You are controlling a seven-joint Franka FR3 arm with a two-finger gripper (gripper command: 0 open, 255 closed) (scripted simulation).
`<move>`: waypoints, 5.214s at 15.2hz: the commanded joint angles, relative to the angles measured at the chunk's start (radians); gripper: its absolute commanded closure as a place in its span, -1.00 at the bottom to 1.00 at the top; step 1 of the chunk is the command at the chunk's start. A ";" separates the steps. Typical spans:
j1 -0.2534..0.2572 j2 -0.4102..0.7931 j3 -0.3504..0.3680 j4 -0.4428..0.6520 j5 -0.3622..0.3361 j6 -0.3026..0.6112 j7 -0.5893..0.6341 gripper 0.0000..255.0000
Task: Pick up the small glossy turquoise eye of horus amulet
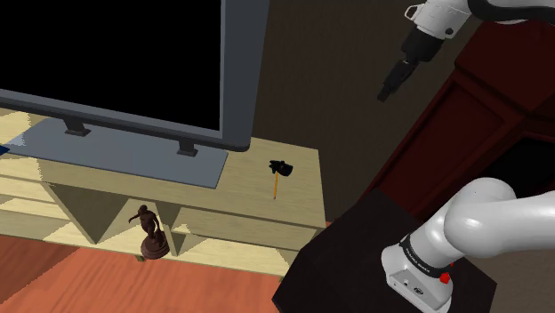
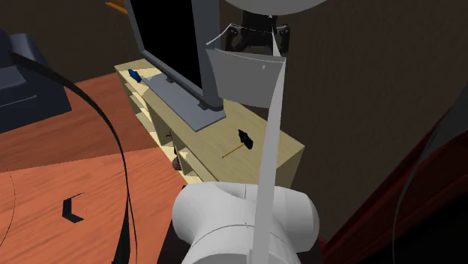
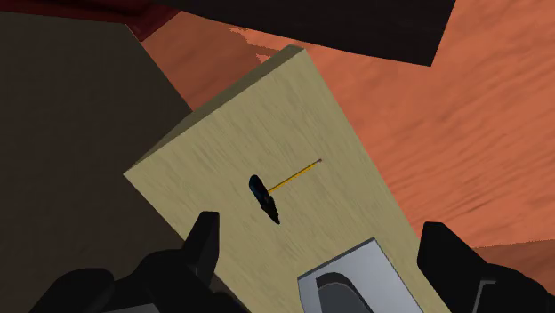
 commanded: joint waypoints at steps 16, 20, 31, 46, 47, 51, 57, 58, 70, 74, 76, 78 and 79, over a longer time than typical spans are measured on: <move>0.055 0.375 -0.050 -0.137 -0.036 0.476 -0.220 -1.00; 0.068 0.514 -0.057 -0.123 -0.037 0.591 -0.277 -1.00; 0.085 0.931 -0.049 0.021 -0.028 0.841 -0.425 -1.00; 0.088 1.416 -0.016 0.335 -0.062 0.991 -0.530 -1.00; 0.088 1.428 -0.016 0.339 -0.062 0.999 -0.530 -1.00; 0.087 1.471 -0.015 0.354 -0.062 1.027 -0.528 -1.00; 0.088 1.470 -0.015 0.354 -0.062 1.026 -0.527 1.00; 0.088 1.470 -0.015 0.354 -0.062 1.026 -0.527 1.00; 0.088 1.375 -0.016 0.323 -0.062 0.963 -0.531 1.00; 0.089 1.330 -0.017 0.313 -0.063 0.927 -0.533 1.00; 0.089 1.307 -0.017 0.309 -0.063 0.909 -0.534 1.00; 0.089 1.295 -0.017 0.307 -0.063 0.898 -0.534 1.00; 0.089 1.295 -0.017 0.307 -0.063 0.898 -0.534 1.00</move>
